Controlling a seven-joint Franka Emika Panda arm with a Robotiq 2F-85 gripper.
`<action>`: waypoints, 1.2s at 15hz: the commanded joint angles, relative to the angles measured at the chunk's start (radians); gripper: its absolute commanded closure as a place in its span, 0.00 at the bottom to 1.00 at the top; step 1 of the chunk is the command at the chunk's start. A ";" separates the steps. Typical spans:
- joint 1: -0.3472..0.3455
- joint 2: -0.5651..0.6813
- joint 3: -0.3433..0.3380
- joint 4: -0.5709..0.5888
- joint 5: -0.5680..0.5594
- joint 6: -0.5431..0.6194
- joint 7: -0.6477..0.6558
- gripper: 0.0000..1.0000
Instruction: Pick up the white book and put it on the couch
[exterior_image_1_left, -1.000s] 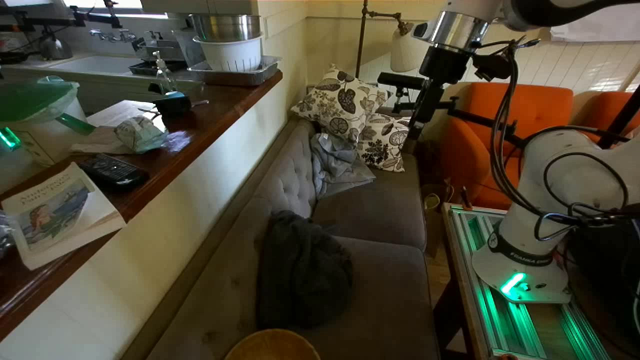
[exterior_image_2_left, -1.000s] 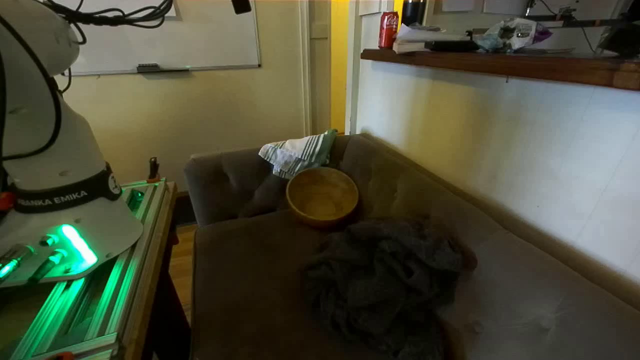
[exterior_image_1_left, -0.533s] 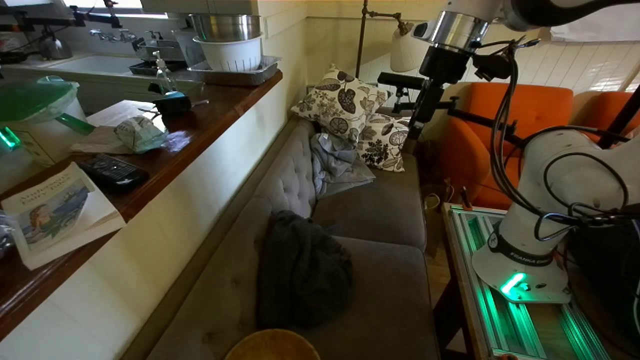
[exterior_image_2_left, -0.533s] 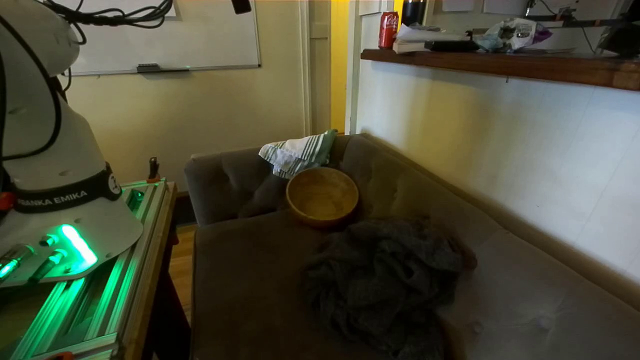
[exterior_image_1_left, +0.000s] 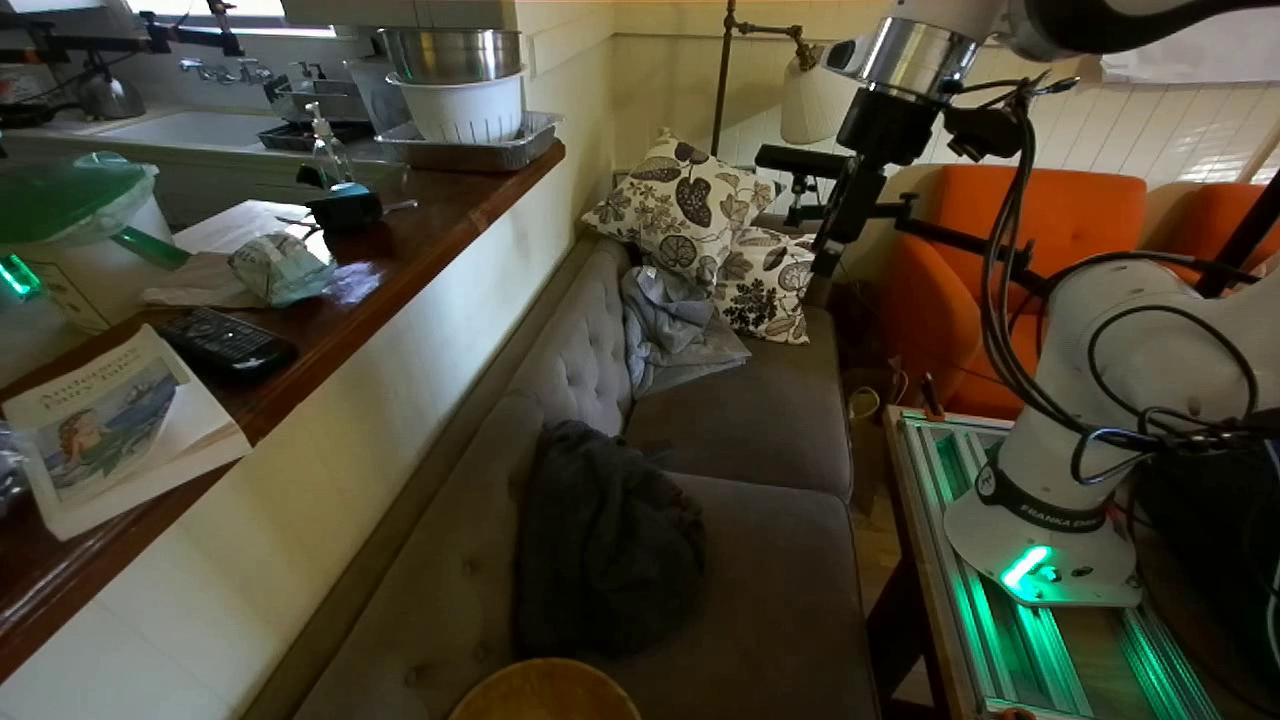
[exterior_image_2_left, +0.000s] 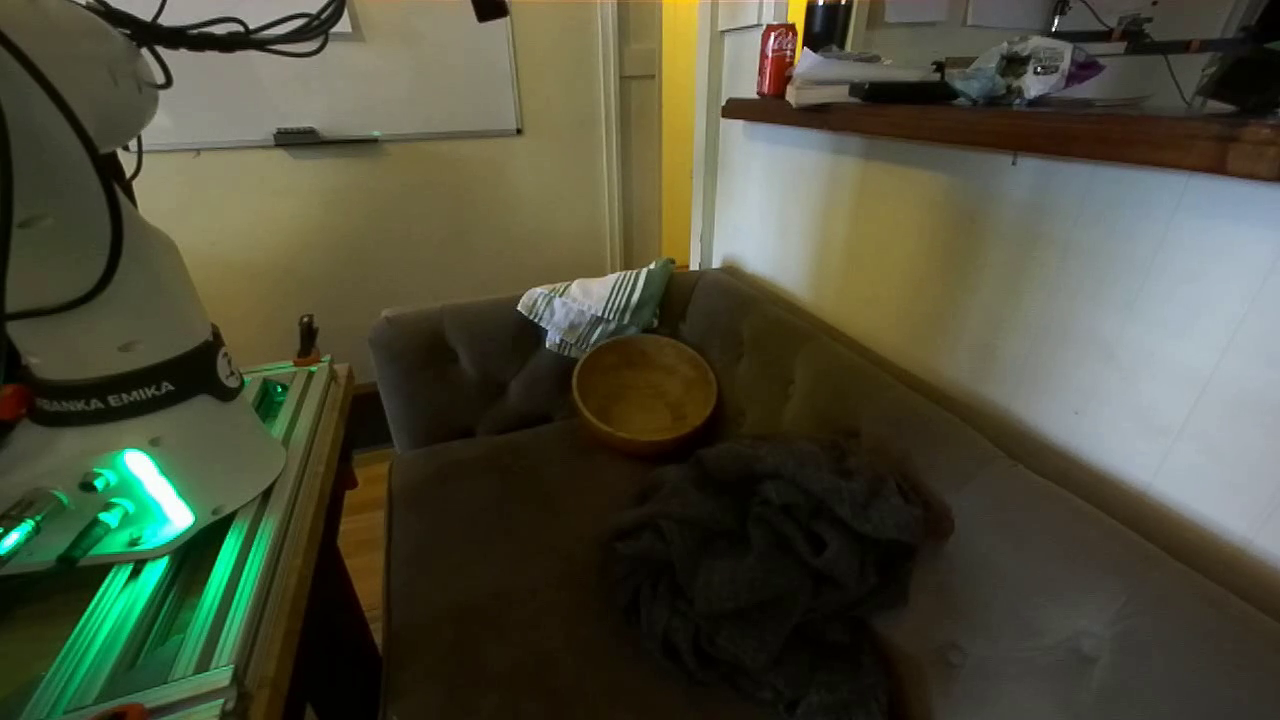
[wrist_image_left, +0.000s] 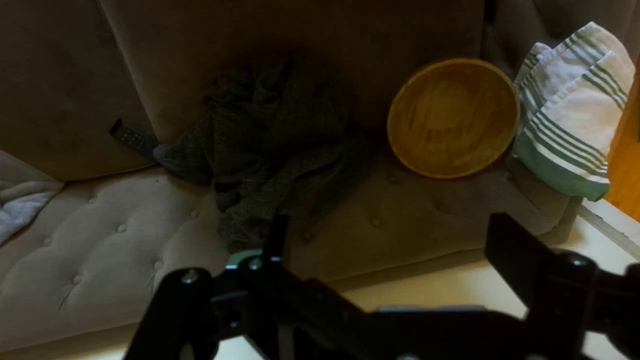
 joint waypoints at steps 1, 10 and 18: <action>0.031 -0.044 0.073 0.004 0.019 0.098 -0.009 0.00; 0.153 0.104 0.257 0.258 -0.046 0.196 -0.053 0.00; 0.124 0.464 0.473 0.680 -0.285 0.234 -0.043 0.00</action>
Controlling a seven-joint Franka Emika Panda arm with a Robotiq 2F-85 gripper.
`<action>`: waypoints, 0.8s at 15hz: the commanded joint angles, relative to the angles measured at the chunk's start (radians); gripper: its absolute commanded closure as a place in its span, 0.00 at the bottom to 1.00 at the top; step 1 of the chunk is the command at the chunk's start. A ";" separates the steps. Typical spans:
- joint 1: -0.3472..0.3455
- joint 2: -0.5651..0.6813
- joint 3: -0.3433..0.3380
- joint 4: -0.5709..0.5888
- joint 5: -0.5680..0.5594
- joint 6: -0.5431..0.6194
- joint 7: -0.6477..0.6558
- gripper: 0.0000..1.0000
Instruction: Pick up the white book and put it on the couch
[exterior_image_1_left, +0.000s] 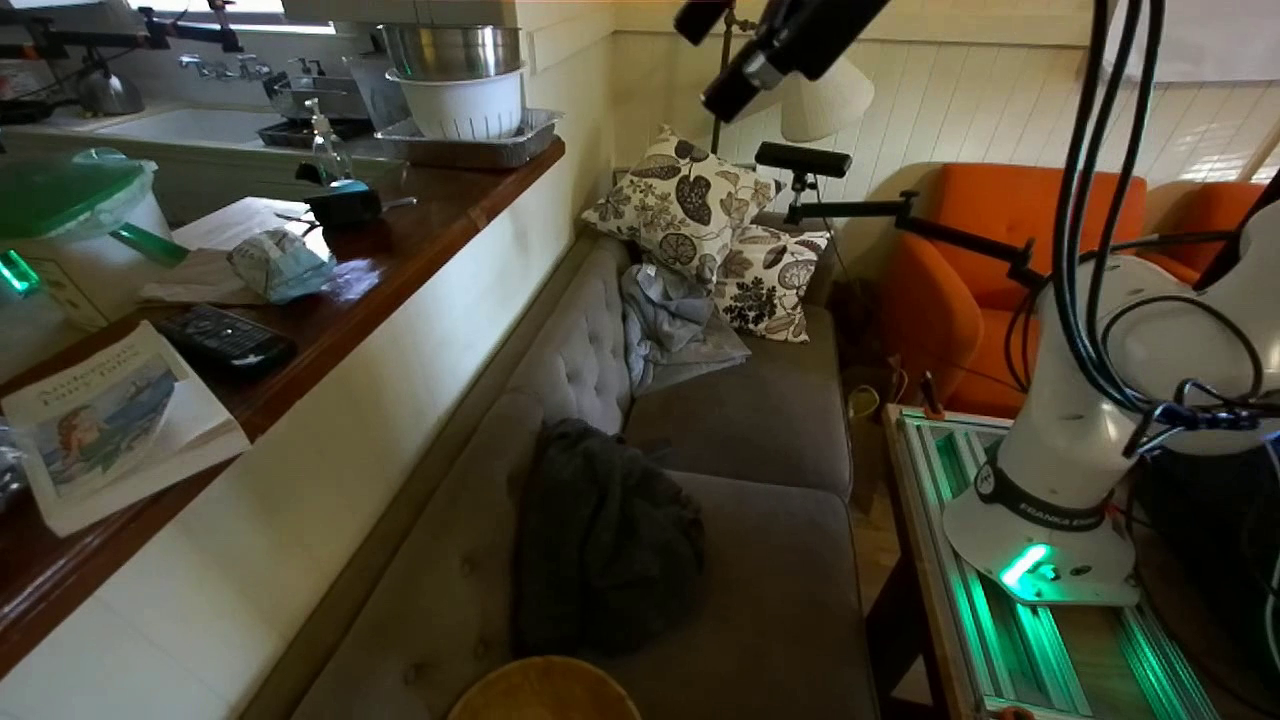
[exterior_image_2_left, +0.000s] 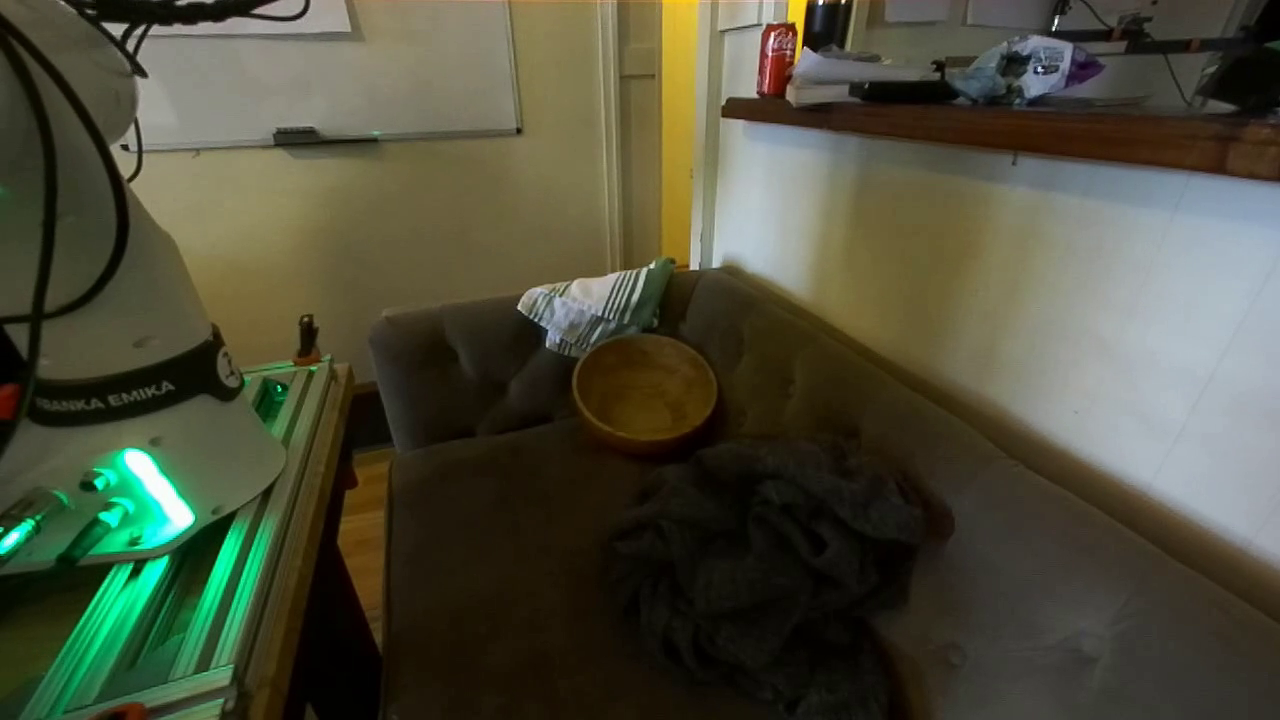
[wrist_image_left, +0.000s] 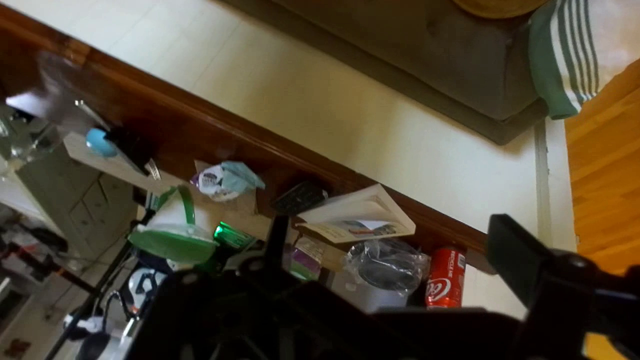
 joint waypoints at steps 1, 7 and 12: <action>-0.048 0.220 0.105 0.242 -0.132 0.001 -0.022 0.00; 0.014 0.363 0.136 0.355 -0.324 -0.010 0.031 0.00; 0.027 0.359 0.120 0.353 -0.321 -0.009 0.029 0.00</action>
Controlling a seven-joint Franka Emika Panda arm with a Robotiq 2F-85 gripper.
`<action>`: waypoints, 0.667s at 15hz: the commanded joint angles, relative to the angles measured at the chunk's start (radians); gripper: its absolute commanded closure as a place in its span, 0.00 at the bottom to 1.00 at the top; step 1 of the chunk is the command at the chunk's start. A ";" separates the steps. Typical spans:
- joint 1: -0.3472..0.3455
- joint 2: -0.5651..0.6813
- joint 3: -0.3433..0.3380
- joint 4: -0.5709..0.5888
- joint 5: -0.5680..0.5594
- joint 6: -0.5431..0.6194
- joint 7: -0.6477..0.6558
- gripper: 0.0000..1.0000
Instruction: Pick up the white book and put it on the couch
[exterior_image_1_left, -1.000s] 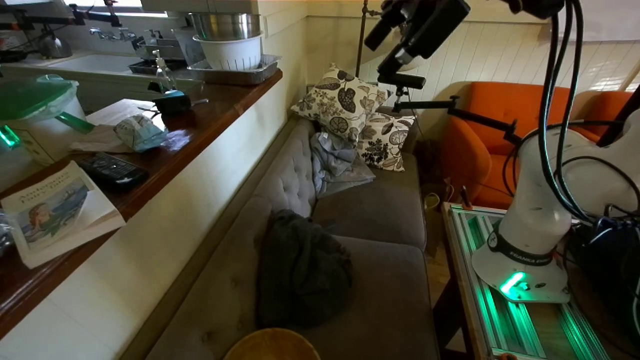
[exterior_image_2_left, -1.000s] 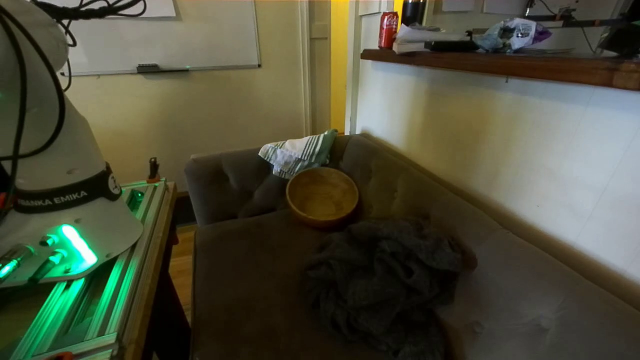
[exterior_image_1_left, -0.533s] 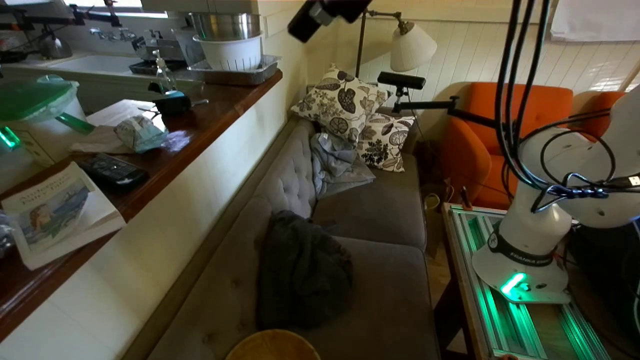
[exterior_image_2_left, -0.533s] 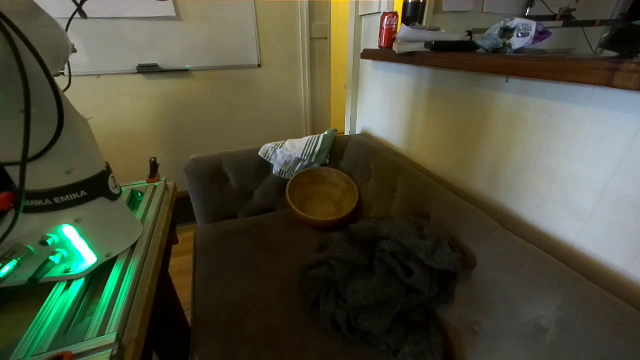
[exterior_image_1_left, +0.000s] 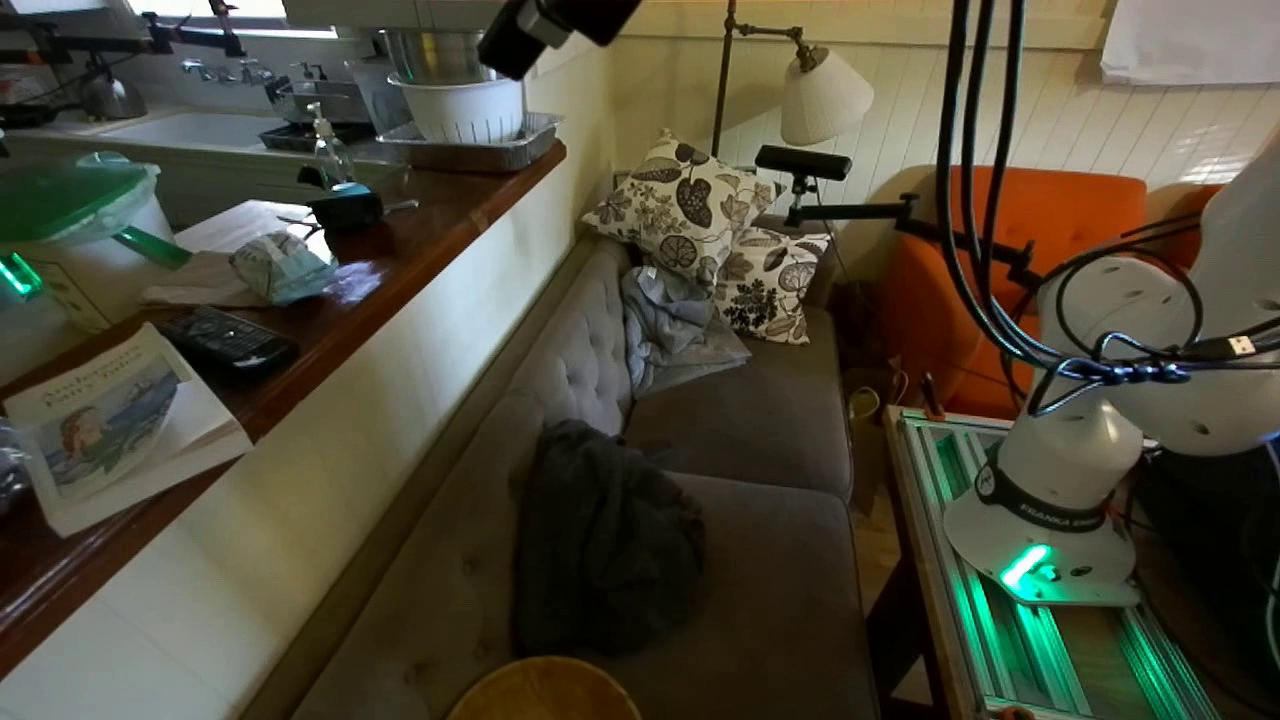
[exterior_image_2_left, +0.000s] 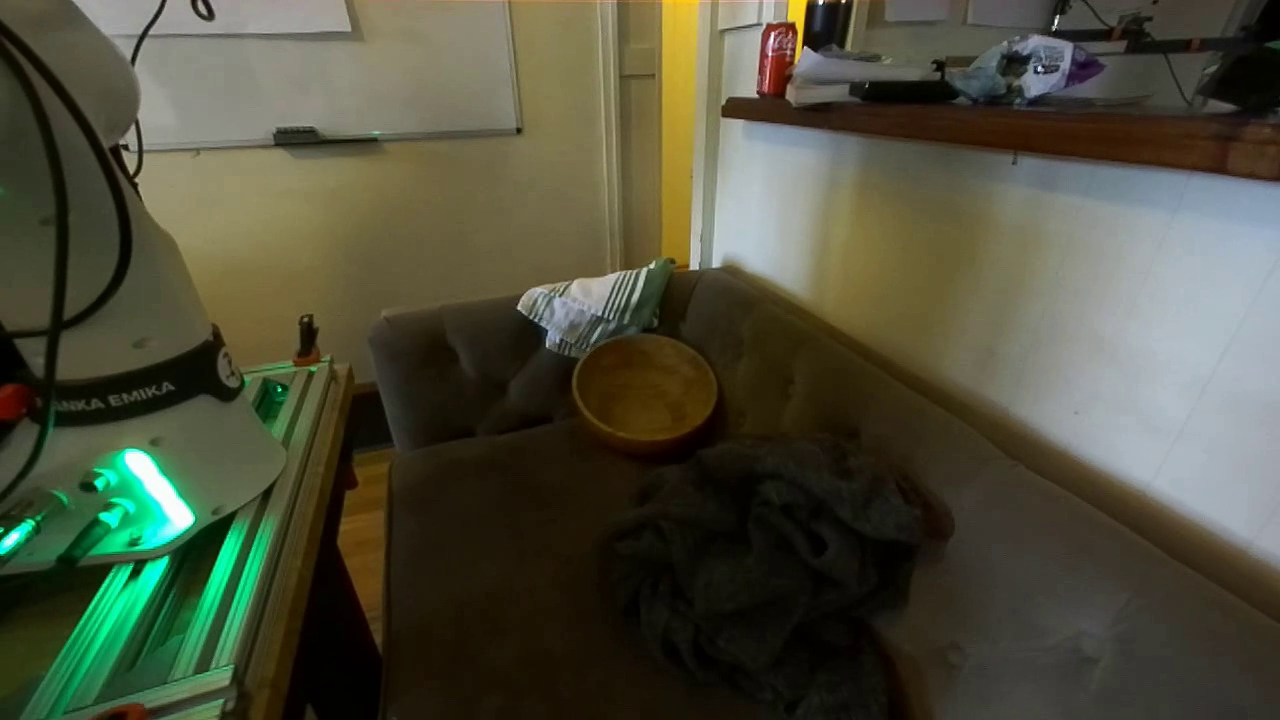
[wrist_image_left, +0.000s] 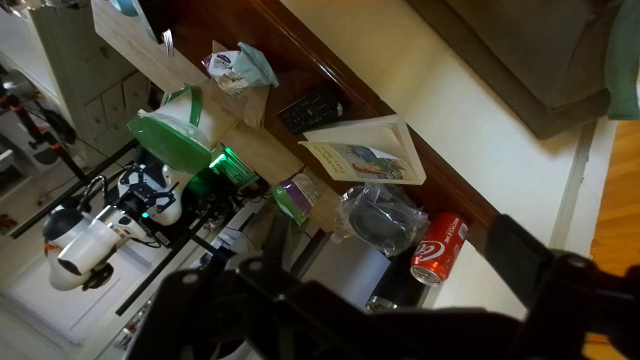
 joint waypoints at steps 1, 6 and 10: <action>0.028 0.024 -0.016 0.007 -0.036 0.020 0.028 0.00; 0.041 0.212 0.010 0.131 -0.160 0.079 -0.048 0.00; 0.073 0.363 -0.021 0.249 -0.317 0.073 -0.127 0.00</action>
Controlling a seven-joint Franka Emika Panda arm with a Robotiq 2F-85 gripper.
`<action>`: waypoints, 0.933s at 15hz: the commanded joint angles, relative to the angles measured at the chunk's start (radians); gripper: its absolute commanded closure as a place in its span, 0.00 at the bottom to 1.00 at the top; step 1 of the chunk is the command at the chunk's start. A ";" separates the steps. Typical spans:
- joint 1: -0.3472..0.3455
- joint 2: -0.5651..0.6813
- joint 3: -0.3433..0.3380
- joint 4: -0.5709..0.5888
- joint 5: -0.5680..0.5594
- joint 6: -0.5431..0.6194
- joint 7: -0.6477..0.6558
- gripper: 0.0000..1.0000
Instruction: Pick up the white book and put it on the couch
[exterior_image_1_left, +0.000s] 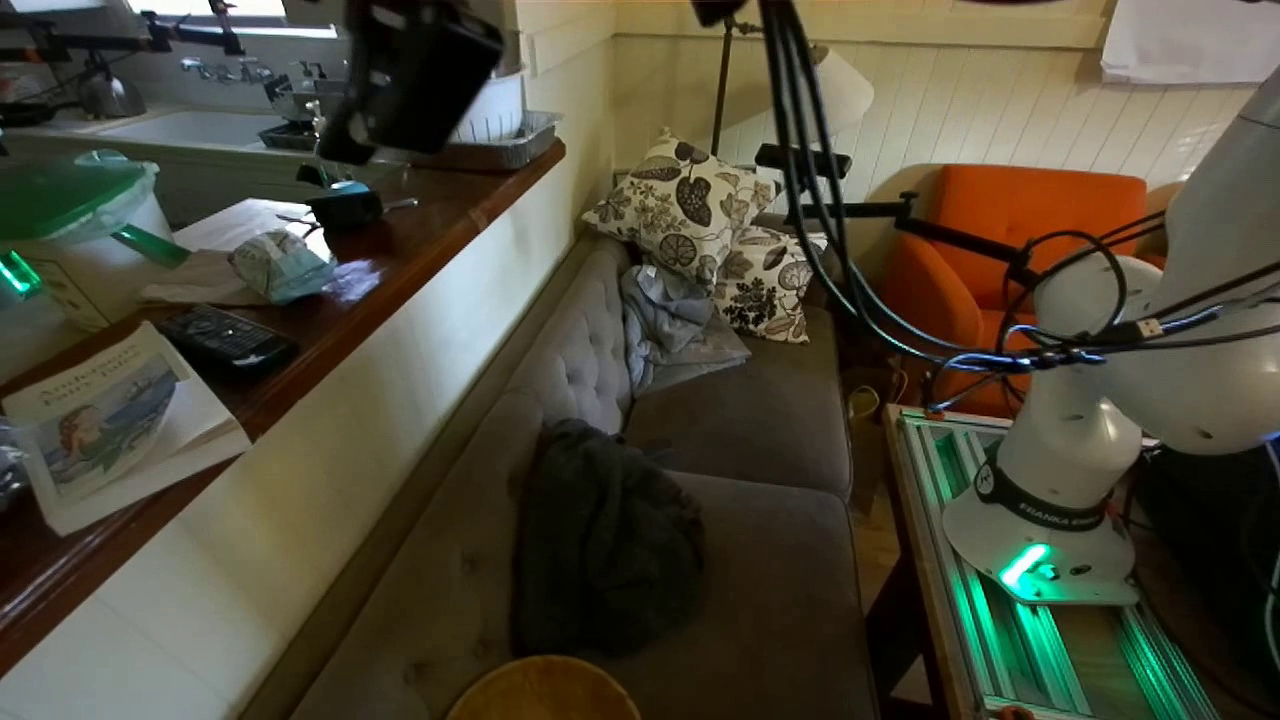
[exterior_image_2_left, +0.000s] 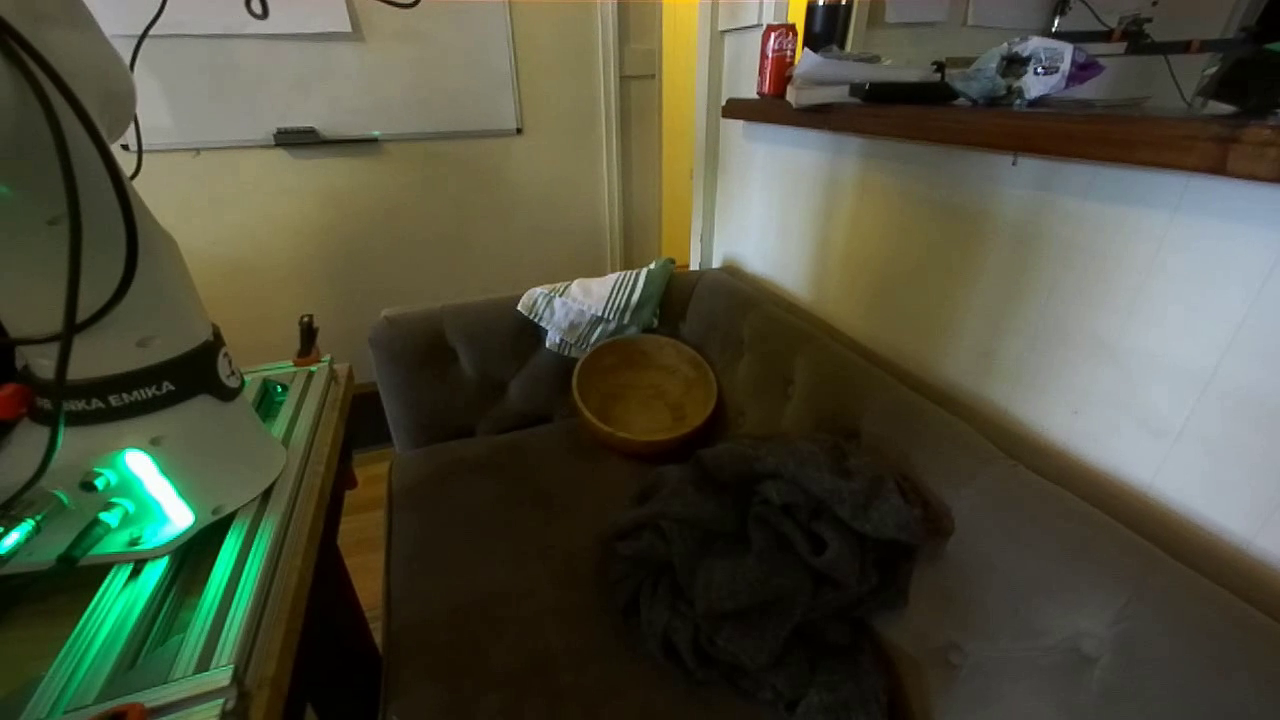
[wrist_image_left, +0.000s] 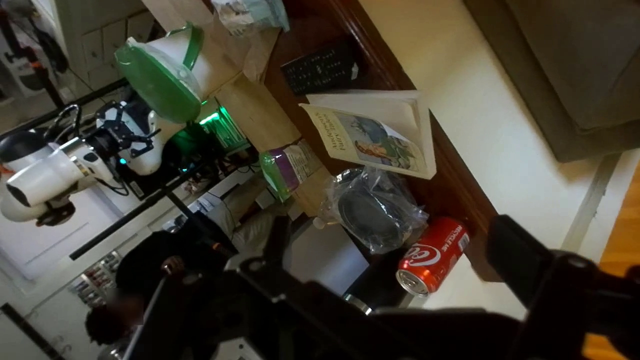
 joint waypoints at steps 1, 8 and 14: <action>0.051 0.159 -0.040 0.147 -0.117 -0.004 -0.113 0.00; 0.128 0.326 -0.100 0.177 -0.118 0.067 -0.414 0.00; 0.138 0.348 -0.145 0.153 -0.088 0.062 -0.430 0.00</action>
